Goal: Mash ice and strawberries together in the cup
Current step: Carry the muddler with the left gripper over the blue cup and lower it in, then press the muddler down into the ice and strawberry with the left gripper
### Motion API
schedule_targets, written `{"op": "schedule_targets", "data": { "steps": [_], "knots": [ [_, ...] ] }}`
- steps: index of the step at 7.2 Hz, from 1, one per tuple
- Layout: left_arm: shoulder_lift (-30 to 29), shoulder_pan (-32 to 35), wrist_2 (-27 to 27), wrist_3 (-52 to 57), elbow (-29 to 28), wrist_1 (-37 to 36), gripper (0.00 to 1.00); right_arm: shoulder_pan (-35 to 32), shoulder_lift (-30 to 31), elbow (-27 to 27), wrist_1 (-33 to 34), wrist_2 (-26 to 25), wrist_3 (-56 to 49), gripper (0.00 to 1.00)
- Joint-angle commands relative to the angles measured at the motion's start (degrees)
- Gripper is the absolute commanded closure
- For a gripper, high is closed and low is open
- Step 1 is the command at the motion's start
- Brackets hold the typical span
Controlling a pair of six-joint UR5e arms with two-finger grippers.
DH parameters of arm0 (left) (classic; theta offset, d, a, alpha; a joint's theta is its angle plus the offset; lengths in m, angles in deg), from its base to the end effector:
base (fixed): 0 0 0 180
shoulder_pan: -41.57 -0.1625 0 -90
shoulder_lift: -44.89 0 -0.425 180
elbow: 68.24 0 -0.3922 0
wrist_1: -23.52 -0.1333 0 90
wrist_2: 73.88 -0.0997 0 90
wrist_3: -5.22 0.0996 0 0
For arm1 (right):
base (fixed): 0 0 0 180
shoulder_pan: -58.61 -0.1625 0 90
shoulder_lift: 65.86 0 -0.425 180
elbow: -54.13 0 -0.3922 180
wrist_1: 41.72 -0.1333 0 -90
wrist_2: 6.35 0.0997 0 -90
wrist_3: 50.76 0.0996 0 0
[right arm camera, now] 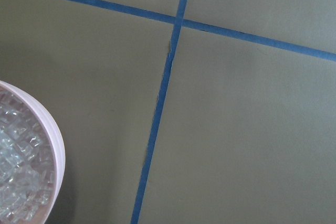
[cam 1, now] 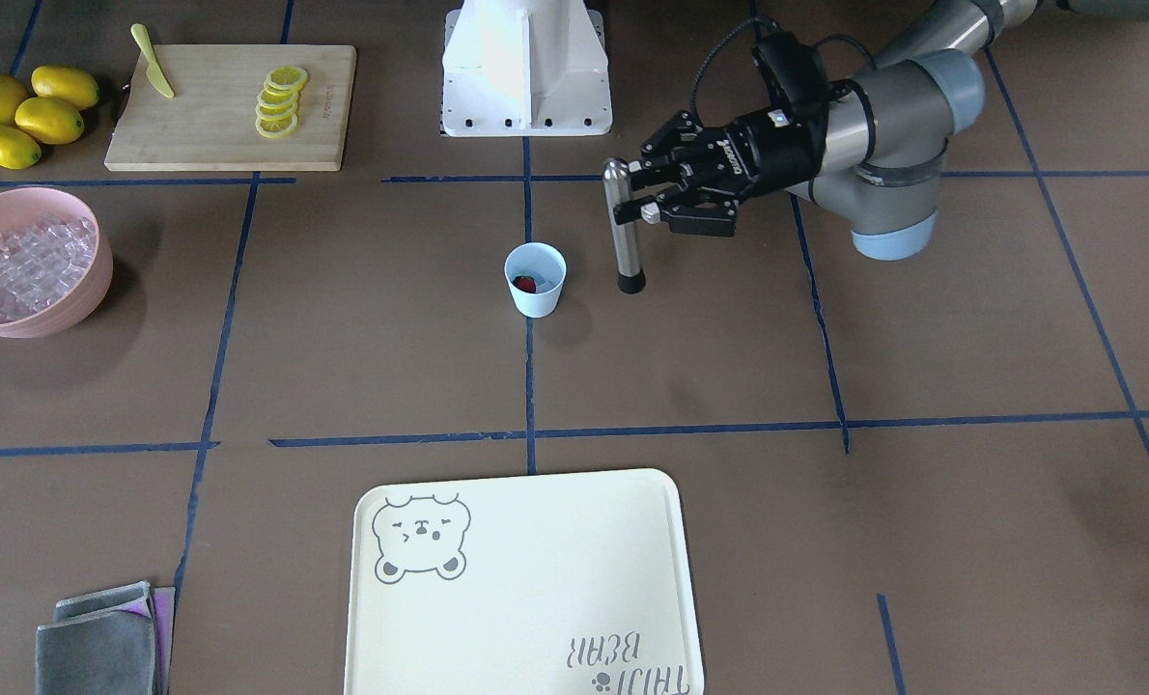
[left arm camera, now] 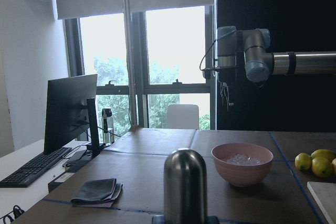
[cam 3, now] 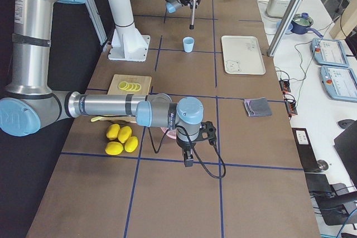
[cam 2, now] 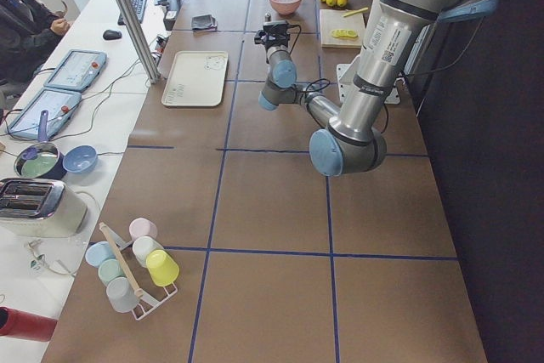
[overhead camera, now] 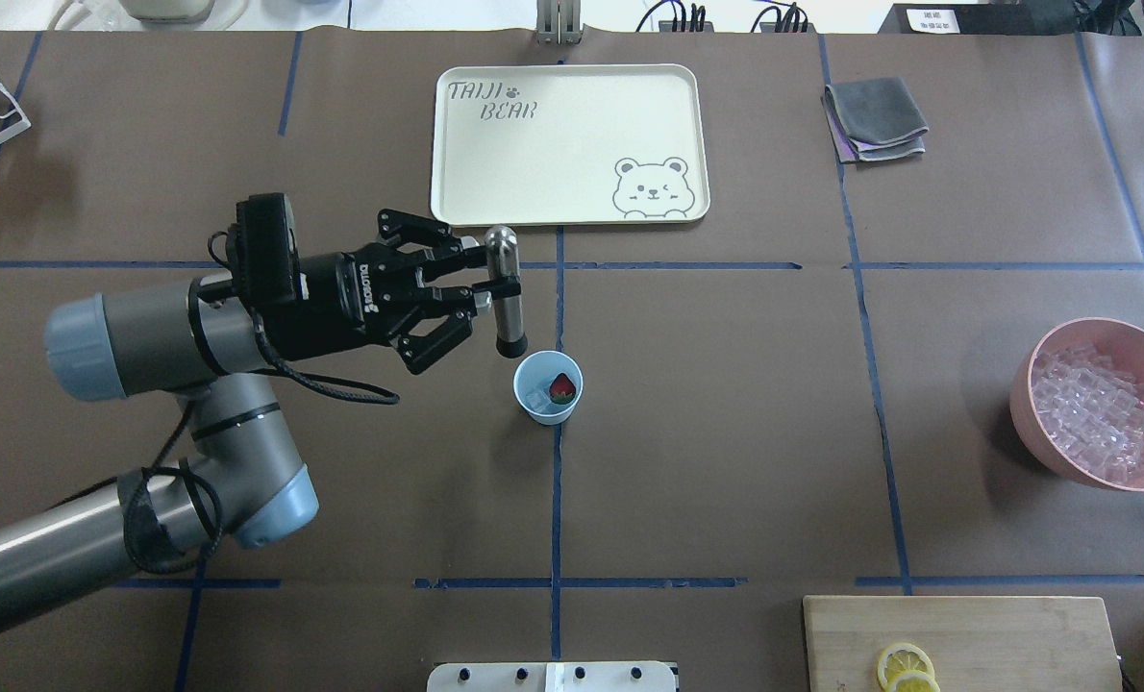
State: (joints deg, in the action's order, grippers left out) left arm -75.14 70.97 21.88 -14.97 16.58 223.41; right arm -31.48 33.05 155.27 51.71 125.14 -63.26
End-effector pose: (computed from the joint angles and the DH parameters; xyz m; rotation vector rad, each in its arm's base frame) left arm 0.4350 -0.3866 0.2251 1.7907 1.5897 0.4577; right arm 0.0680 -0.4241 0.6438 0.0596 -0.7232 -0.1994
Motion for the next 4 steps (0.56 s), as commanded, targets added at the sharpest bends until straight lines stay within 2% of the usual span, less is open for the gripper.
{"op": "schedule_targets", "data": {
  "steps": [1,4],
  "knots": [
    [-1.5,-4.4,-5.8,4.2,-0.9,1.8,1.00,0.0,0.0,0.0,0.0,0.0,0.2,0.01],
    [-2.5,-4.3,-7.2,5.3,-4.2,2.1,1.00,0.0,0.0,0.0,0.0,0.0,0.2,0.01]
  ]
}}
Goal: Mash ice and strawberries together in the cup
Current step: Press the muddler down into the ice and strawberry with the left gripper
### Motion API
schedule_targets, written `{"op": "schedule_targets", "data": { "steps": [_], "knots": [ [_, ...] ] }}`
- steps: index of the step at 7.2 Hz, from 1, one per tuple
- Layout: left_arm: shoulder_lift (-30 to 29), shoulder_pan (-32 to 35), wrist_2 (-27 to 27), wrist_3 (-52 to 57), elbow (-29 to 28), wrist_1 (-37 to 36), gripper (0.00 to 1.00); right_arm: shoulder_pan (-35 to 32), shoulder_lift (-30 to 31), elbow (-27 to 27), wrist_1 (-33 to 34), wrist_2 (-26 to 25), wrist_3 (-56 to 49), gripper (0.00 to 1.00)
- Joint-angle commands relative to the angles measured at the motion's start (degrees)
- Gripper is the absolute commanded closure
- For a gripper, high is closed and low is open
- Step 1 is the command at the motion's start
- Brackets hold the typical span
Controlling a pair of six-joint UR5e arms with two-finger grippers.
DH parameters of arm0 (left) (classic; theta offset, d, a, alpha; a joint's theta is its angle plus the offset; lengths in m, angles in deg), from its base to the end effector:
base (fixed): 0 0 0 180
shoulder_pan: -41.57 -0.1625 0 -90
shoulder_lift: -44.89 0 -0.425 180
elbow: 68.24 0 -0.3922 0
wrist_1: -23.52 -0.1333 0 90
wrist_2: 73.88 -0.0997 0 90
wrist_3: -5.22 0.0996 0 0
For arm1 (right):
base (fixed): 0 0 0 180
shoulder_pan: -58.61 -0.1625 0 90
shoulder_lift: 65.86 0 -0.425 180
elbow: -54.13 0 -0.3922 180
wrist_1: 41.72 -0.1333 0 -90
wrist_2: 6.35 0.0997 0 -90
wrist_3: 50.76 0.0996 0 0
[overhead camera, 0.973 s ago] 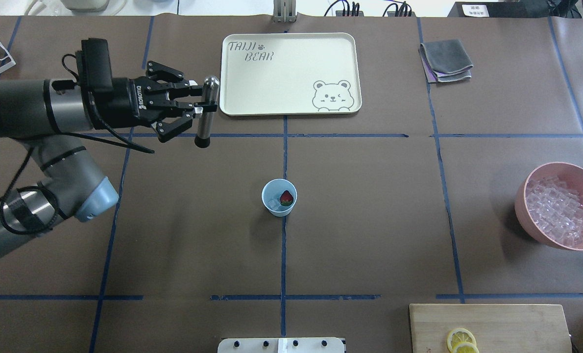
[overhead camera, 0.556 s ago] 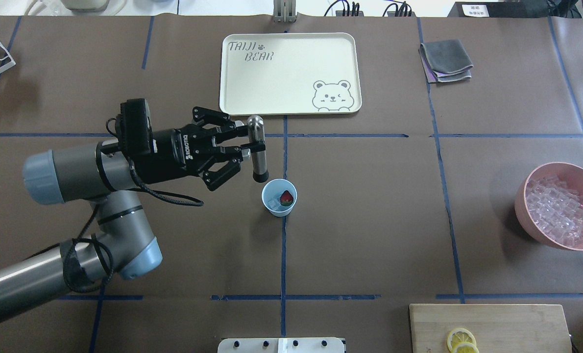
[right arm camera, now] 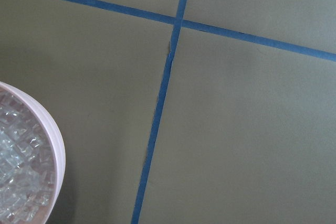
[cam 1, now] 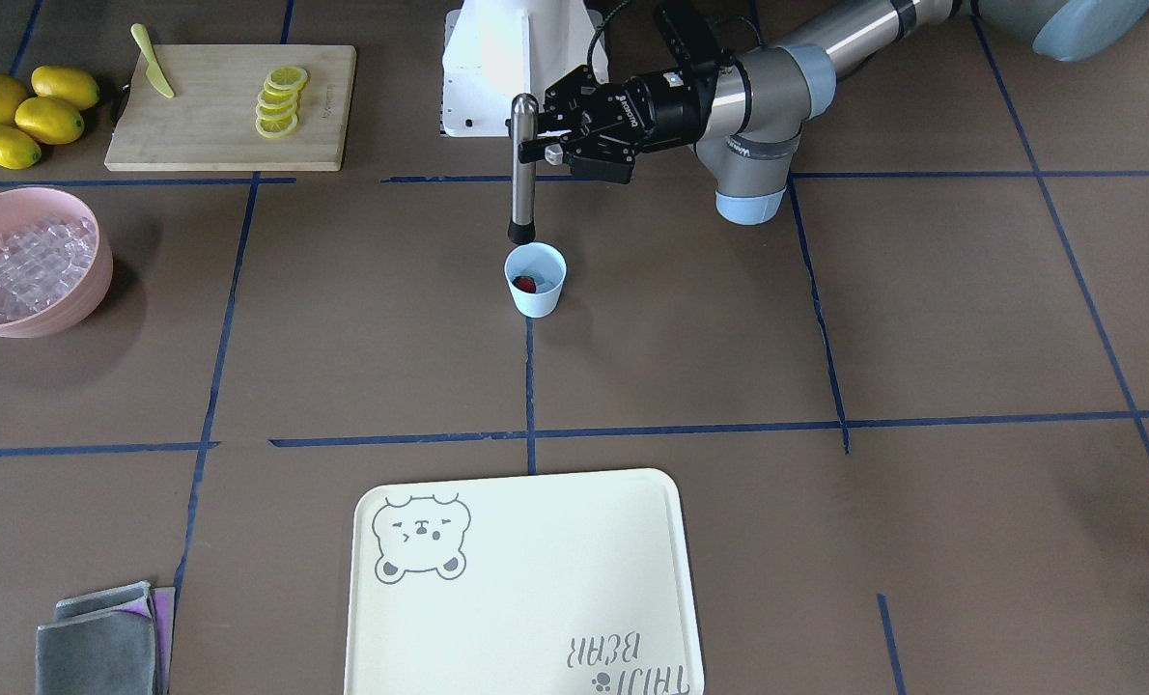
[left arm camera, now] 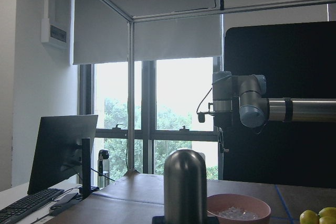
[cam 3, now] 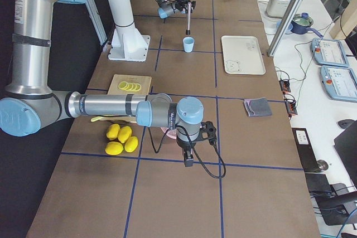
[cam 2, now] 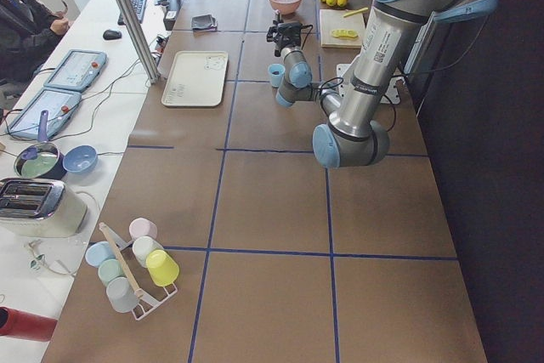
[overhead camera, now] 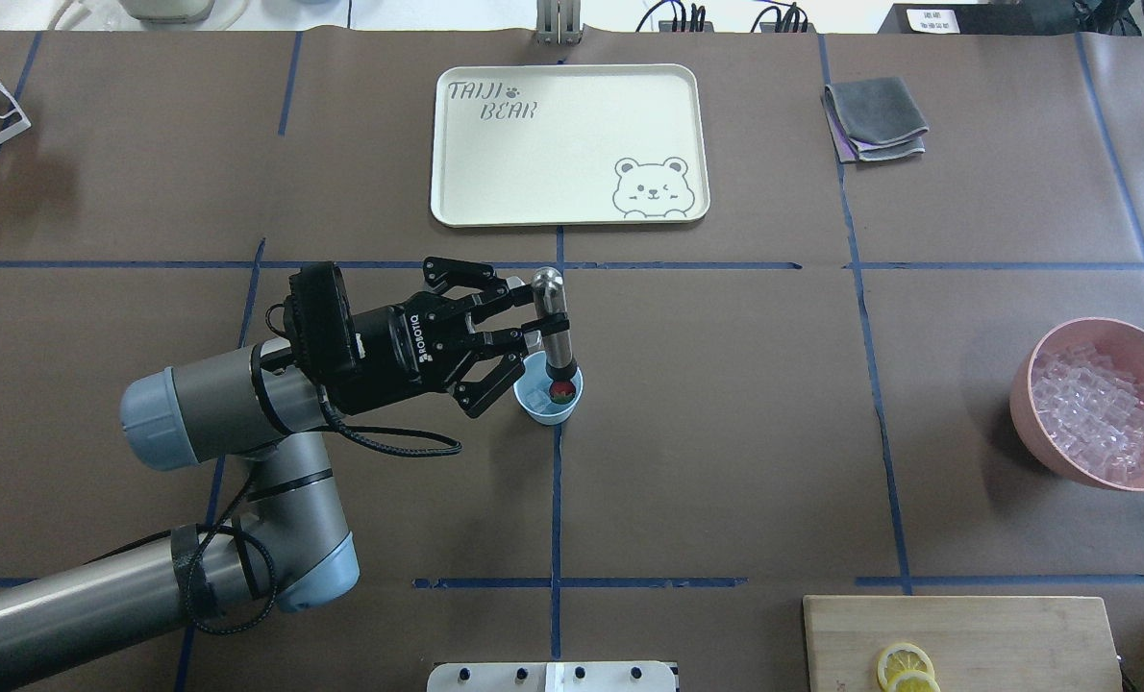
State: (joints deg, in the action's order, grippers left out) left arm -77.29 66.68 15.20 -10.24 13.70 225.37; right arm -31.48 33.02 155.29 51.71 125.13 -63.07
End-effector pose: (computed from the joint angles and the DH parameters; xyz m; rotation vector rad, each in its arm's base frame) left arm 0.4696 -0.3691 0.2210 1.8455 1.5480 0.3896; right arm 0.0680 -0.4244 0.6434 0.0592 -0.7230 -0.1966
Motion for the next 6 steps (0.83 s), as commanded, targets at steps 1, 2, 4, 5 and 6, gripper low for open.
{"op": "schedule_targets", "data": {
  "steps": [1,2,4,5,6],
  "knots": [
    [-0.3,0.0,-0.5,1.9,-3.3,1.1,1.00,0.0,0.0,0.0,0.0,0.0,0.0,0.01],
    [-0.3,-0.1,-0.5,2.0,-5.6,3.3,1.00,0.0,0.0,0.1,0.0,0.0,0.0,0.01],
    [-0.5,-0.9,-0.5,2.0,-9.8,6.7,1.00,0.0,0.0,0.0,0.0,0.1,0.0,0.01],
    [-0.5,-1.9,-1.7,2.0,-10.7,6.9,1.00,0.0,0.0,0.0,0.0,0.0,0.0,0.01],
    [-0.8,-2.9,-3.5,2.2,-12.3,8.0,1.00,0.0,0.0,-0.1,0.0,0.0,-0.1,0.01]
  ]
}}
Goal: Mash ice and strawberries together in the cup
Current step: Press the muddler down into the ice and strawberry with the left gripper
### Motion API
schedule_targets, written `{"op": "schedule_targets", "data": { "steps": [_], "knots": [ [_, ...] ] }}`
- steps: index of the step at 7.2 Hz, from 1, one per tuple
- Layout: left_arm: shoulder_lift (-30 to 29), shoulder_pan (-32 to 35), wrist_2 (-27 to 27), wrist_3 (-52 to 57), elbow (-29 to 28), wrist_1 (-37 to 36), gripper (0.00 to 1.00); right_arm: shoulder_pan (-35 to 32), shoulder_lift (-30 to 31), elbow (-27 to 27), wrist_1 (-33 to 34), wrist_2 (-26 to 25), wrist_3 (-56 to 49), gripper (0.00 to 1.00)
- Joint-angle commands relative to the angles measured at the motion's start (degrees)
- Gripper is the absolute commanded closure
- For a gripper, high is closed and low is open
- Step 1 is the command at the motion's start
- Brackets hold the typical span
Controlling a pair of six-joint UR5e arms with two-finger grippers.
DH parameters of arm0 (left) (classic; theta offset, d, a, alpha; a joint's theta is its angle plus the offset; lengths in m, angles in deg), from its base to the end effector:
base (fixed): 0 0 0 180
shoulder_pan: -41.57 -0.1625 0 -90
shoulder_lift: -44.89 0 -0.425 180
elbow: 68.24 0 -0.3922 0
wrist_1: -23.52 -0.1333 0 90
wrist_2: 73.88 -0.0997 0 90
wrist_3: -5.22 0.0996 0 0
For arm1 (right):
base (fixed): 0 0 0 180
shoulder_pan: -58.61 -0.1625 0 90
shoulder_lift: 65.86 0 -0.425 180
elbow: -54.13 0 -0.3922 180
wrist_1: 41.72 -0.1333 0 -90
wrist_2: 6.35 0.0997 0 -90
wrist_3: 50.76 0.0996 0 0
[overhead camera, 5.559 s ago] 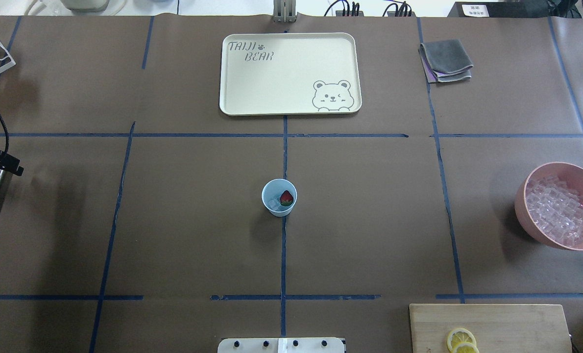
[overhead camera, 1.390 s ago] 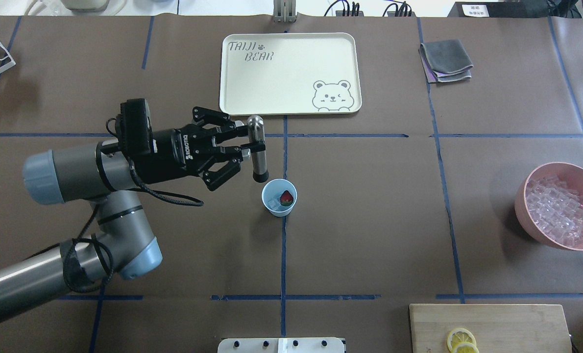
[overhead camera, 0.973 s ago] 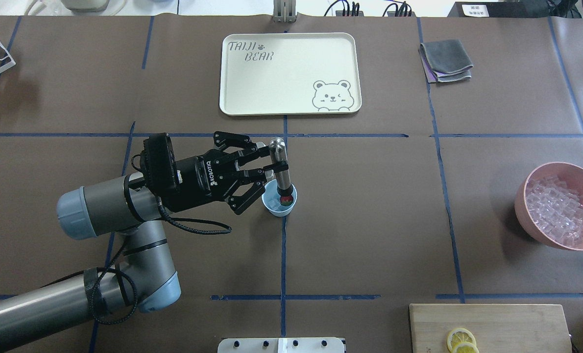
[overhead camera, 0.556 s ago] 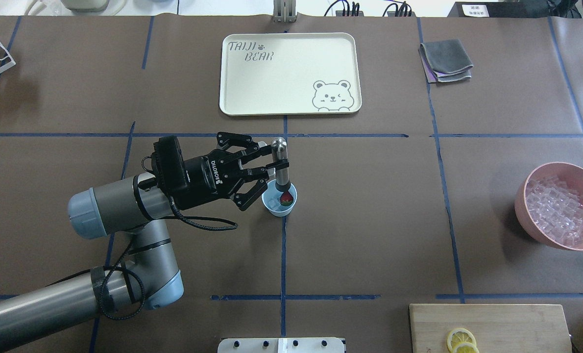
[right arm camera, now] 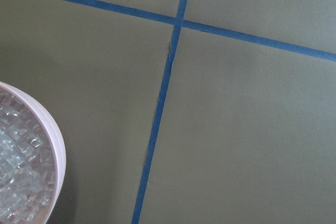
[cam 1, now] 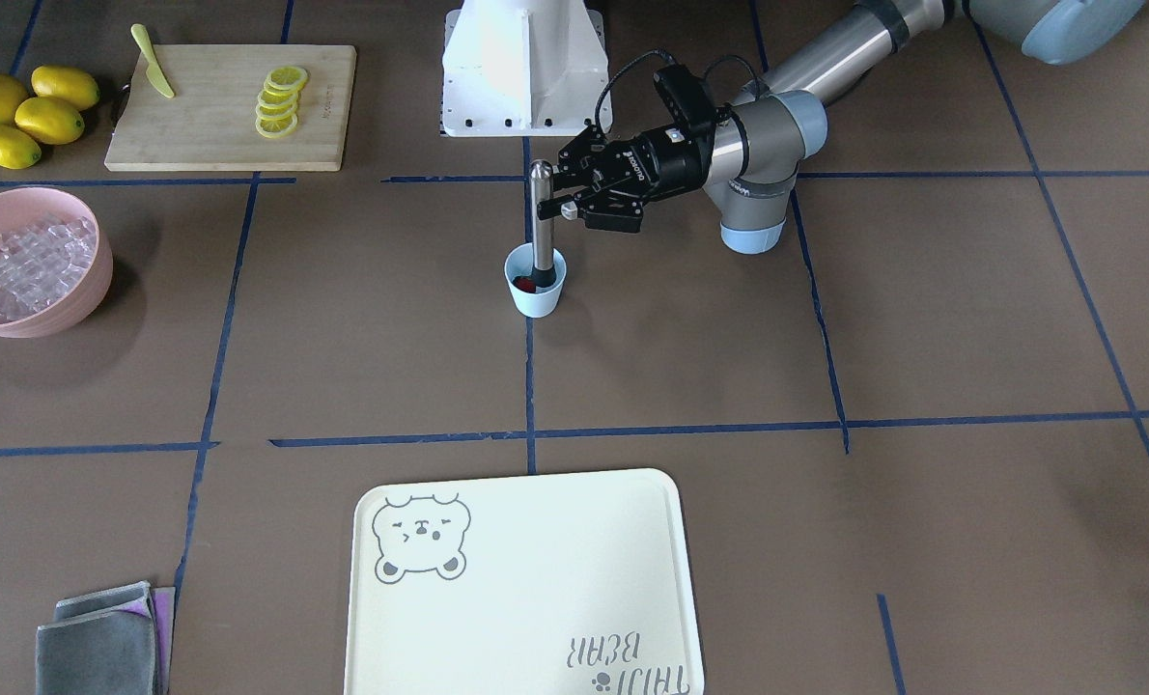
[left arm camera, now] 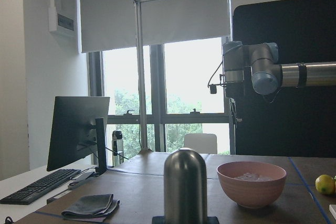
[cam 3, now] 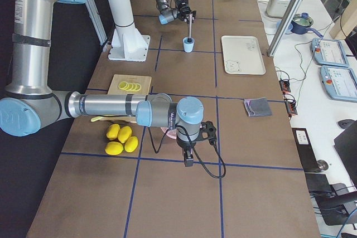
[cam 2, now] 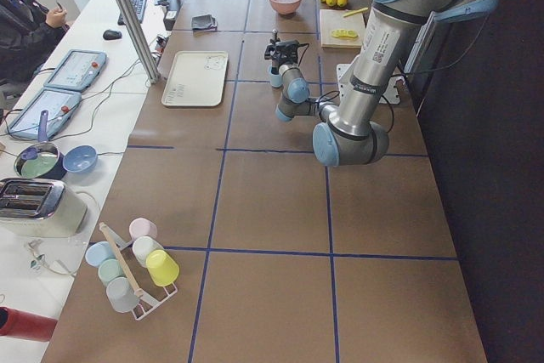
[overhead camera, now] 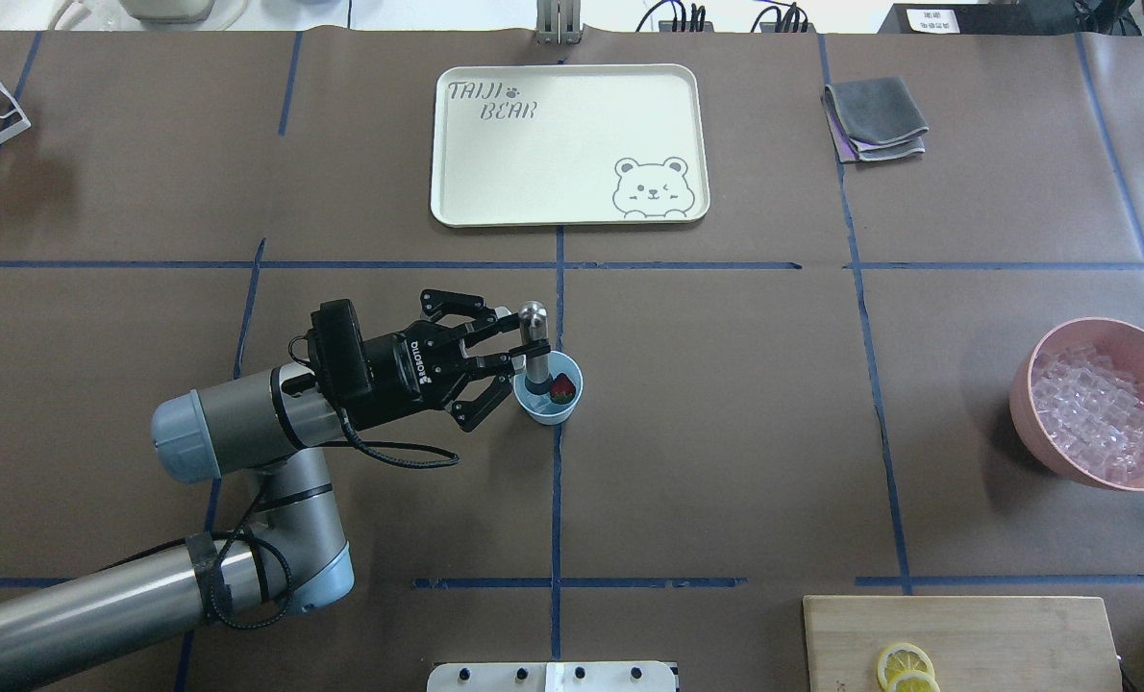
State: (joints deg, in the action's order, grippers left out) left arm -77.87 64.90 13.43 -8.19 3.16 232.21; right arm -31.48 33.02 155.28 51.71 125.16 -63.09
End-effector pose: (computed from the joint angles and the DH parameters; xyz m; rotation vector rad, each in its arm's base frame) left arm 0.5104 -0.3704 0.2832 1.8178 1.4960 0.4110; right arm 0.0680 -0.4244 0.6435 0.0592 -0.7235 -0.1968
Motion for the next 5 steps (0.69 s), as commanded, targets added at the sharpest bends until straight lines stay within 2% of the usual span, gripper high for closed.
{"op": "schedule_targets", "data": {
  "steps": [1,5],
  "knots": [
    [-0.7,-1.5,-2.1,0.1,-2.8,1.5,1.00,0.0,0.0,-0.1,0.0,0.0,0.0,0.01],
    [-1.8,0.4,-2.1,-0.7,-0.2,1.1,1.00,0.0,0.0,0.0,0.0,0.0,-0.1,0.01]
  ]
}}
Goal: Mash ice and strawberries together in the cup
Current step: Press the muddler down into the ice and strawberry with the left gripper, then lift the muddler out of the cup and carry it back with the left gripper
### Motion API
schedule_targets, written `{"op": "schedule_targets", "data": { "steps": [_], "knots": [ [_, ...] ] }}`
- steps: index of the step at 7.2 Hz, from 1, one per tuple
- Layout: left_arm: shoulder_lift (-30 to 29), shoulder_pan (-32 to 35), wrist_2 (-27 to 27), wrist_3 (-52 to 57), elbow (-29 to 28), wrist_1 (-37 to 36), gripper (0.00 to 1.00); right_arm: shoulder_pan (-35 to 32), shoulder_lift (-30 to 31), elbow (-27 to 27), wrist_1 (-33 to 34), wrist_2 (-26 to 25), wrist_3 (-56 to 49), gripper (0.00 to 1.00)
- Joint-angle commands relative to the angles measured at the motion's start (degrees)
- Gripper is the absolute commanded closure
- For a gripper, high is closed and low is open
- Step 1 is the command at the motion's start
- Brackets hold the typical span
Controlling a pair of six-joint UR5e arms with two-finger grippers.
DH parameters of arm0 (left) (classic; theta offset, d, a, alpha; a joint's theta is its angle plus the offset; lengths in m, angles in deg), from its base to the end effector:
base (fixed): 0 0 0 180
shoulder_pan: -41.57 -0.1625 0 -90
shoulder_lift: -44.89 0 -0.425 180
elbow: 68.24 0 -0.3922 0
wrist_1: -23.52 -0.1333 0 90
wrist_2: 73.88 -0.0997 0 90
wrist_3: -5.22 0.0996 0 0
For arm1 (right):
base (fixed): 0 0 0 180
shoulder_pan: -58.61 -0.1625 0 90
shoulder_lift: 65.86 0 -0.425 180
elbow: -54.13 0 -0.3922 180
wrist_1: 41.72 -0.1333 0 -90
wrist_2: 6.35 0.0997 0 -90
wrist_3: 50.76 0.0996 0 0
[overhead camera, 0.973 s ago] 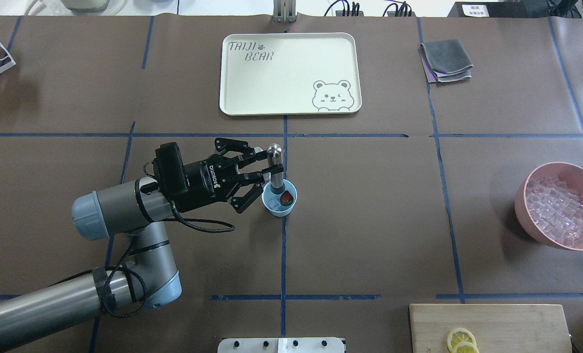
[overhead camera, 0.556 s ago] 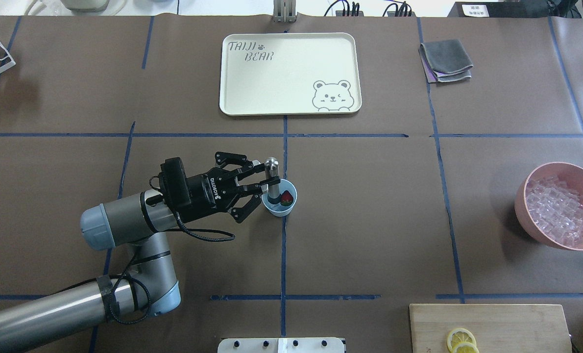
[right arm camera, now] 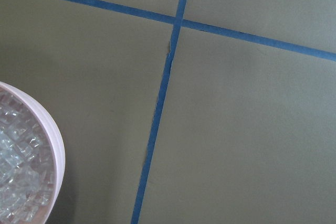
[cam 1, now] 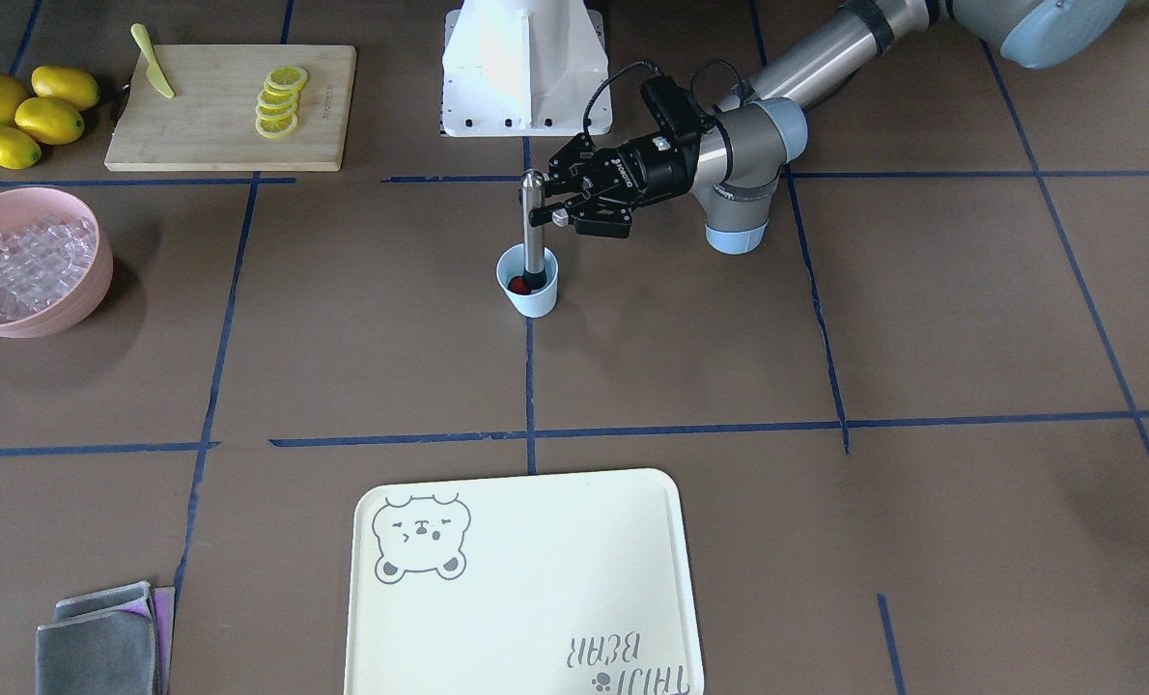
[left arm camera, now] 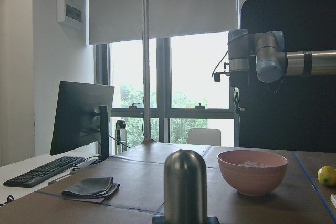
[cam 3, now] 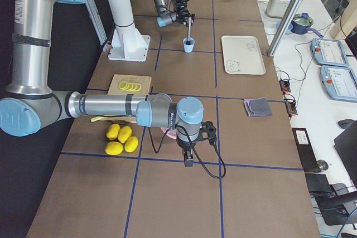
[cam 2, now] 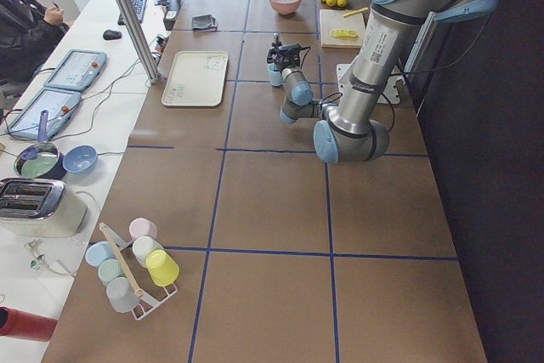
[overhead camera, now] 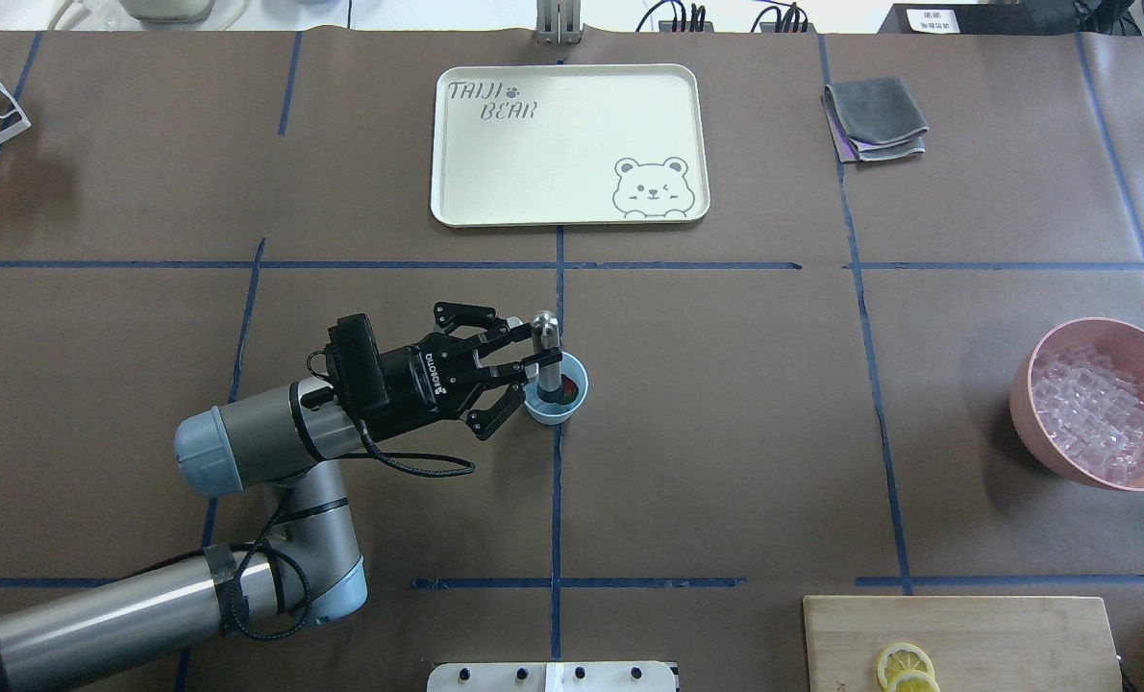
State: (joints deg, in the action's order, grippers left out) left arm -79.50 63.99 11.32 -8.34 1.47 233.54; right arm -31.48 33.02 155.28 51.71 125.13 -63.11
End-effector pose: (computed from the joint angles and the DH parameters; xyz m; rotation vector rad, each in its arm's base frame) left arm 0.5212 -0.3683 0.2770 1.8252 1.5075 0.3666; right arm 0.0680 -0.4243 0.6435 0.0593 -0.7230 -0.1972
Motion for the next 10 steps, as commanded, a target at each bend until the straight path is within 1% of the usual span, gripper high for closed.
{"op": "schedule_targets", "data": {
  "steps": [1,2,3,5,7,8,9,10],
  "knots": [
    [-0.2,2.5,0.1,-2.2,2.8,-0.6,1.00,0.0,0.0,0.0,0.0,0.0,0.0,0.01],
    [0.0,4.3,0.4,-5.2,4.7,-2.5,1.00,0.0,0.0,0.0,0.0,0.0,0.0,0.01],
    [0.7,5.2,0.7,-6.0,9.6,-10.1,1.00,-0.1,0.0,0.0,0.0,0.1,0.0,0.01],
    [4.2,5.3,0.7,-6.0,23.7,-30.0,1.00,0.0,0.0,0.0,0.0,0.0,0.0,0.01],
    [4.3,5.3,0.6,-6.1,34.4,-52.3,1.00,0.0,0.0,-0.1,0.0,0.1,0.0,0.01],
    [4.3,5.5,0.6,-6.0,39.1,-64.1,1.00,0.0,0.0,-0.1,0.0,0.0,0.0,0.01],
    [4.3,5.9,0.6,-6.0,42.5,-74.6,1.00,0.0,0.0,-0.1,0.0,0.0,0.0,0.01],
    [4.2,7.1,0.8,-5.6,43.1,-82.8,1.00,0.0,0.0,-0.1,0.0,0.0,0.0,0.01]
  ]
}}
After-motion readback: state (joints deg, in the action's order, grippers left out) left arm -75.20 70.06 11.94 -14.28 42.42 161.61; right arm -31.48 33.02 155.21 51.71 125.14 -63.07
